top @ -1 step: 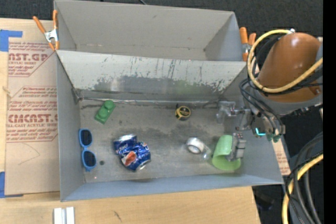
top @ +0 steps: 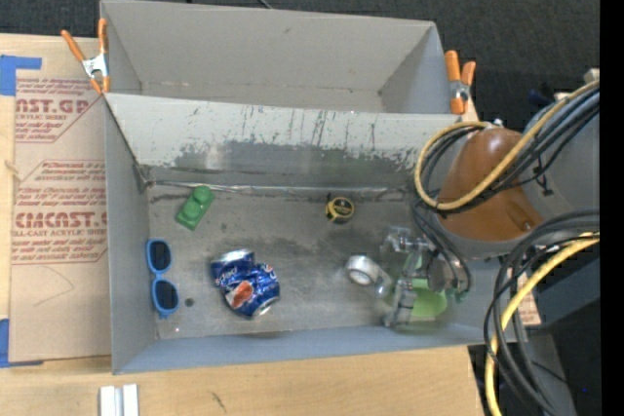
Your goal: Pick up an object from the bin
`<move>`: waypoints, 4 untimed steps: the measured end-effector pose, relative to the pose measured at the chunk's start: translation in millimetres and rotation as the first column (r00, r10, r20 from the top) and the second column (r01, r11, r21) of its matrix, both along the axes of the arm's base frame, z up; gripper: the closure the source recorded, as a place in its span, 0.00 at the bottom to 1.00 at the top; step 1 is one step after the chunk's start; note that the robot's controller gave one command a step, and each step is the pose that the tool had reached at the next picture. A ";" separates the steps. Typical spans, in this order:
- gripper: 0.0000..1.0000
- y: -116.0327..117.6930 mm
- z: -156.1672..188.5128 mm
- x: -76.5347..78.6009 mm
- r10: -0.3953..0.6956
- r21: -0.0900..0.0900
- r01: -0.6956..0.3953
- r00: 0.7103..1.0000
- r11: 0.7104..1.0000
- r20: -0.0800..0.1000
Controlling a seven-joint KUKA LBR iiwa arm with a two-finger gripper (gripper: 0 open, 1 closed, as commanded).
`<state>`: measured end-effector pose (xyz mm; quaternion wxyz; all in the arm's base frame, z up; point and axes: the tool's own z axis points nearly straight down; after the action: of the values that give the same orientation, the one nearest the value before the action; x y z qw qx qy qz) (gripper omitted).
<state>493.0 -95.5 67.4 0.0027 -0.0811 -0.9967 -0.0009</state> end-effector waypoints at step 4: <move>0.00 -3.3 124.2 18.9 -0.142 -0.003 0.142 0.990 0.990 0.007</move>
Offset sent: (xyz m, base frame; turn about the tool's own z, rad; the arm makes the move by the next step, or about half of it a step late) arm -0.0078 0.0078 0.0026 0.1714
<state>511.9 -98.7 191.5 -0.0009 -0.1520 -0.9884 0.0002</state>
